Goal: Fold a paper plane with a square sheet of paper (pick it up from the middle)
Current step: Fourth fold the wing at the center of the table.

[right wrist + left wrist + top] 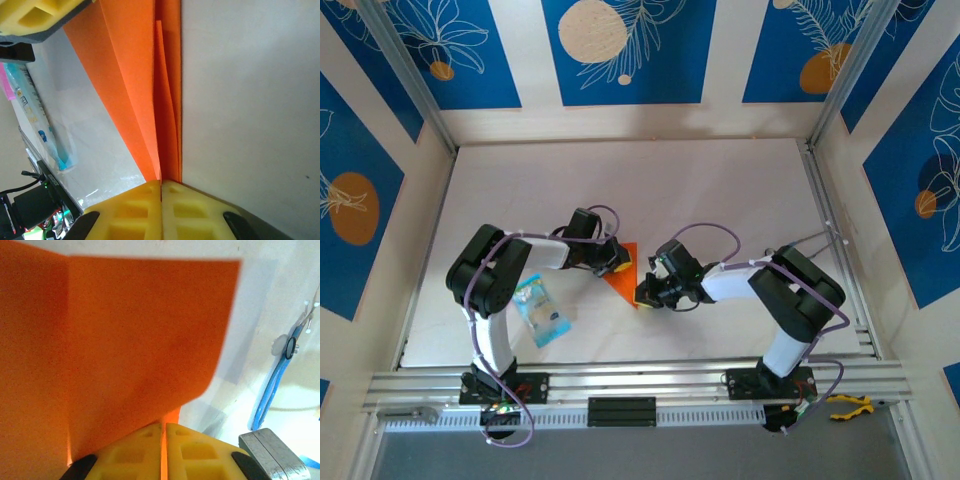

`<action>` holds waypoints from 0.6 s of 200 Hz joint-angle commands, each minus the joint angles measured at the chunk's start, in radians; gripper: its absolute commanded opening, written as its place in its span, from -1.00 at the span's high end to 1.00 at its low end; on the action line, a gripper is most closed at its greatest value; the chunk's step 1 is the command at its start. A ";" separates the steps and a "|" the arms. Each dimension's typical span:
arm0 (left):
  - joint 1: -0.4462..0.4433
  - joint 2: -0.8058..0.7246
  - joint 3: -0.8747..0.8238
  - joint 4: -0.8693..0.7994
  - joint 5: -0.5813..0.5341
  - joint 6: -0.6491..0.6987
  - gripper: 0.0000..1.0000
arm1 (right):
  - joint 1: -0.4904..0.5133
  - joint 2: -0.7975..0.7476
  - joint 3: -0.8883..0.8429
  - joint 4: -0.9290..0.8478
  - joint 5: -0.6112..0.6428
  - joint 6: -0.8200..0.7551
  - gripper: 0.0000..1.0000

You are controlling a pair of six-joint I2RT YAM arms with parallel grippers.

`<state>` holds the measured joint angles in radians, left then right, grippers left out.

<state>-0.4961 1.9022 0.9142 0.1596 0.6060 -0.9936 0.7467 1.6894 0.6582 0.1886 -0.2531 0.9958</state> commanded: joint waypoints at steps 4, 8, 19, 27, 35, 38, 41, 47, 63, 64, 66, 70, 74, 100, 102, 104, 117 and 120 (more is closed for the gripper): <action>-0.006 0.023 -0.015 -0.031 -0.020 -0.004 0.76 | 0.007 0.013 -0.023 -0.079 -0.041 -0.014 0.87; -0.006 0.023 -0.017 -0.031 -0.021 -0.005 0.76 | 0.007 0.011 -0.023 -0.080 -0.043 -0.013 0.86; -0.006 0.023 -0.017 -0.031 -0.022 -0.006 0.77 | 0.007 0.003 -0.022 -0.083 -0.048 -0.016 0.82; -0.007 0.023 -0.018 -0.031 -0.022 -0.005 0.77 | 0.008 -0.003 -0.019 -0.091 -0.048 -0.018 0.82; -0.007 0.021 -0.018 -0.032 -0.022 -0.006 0.76 | 0.007 -0.010 -0.014 -0.103 -0.047 -0.021 0.82; -0.006 0.021 -0.018 -0.031 -0.022 -0.006 0.77 | 0.007 -0.012 -0.013 -0.106 -0.048 -0.023 0.82; -0.007 0.020 -0.018 -0.031 -0.024 -0.004 0.77 | 0.006 -0.013 -0.014 -0.110 -0.047 -0.025 0.81; -0.006 0.020 -0.018 -0.032 -0.023 -0.005 0.77 | 0.006 -0.014 -0.011 -0.116 -0.047 -0.028 0.82; -0.006 0.020 -0.018 -0.032 -0.026 -0.006 0.77 | 0.006 -0.015 -0.008 -0.131 -0.051 -0.034 0.81; -0.006 0.021 -0.018 -0.031 -0.026 -0.006 0.77 | 0.005 -0.015 -0.008 -0.131 -0.051 -0.034 0.81; -0.007 0.021 -0.018 -0.031 -0.025 -0.006 0.76 | 0.006 -0.014 -0.009 -0.133 -0.049 -0.035 0.81; -0.007 0.021 -0.018 -0.029 -0.024 -0.008 0.77 | 0.006 -0.014 -0.010 -0.133 -0.047 -0.036 0.82; -0.006 0.021 -0.018 -0.029 -0.025 -0.008 0.77 | 0.006 -0.013 -0.012 -0.132 -0.046 -0.036 0.82; -0.006 0.020 -0.020 -0.028 -0.025 -0.008 0.77 | 0.008 -0.011 -0.011 -0.156 -0.024 -0.039 0.87; -0.007 0.020 -0.020 -0.028 -0.026 -0.009 0.77 | 0.007 -0.010 -0.010 -0.159 -0.023 -0.042 0.88; -0.007 0.020 -0.020 -0.027 -0.025 -0.010 0.77 | 0.007 -0.009 -0.008 -0.164 -0.022 -0.042 0.88; -0.007 0.020 -0.020 -0.026 -0.025 -0.010 0.77 | 0.011 -0.007 0.002 -0.185 -0.010 -0.050 0.89; -0.006 0.019 -0.020 -0.026 -0.025 -0.009 0.77 | 0.012 -0.007 0.003 -0.187 -0.008 -0.052 0.89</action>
<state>-0.4961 1.9022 0.9123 0.1604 0.6064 -0.9962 0.7467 1.6848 0.6621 0.1390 -0.2642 0.9695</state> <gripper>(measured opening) 0.116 0.059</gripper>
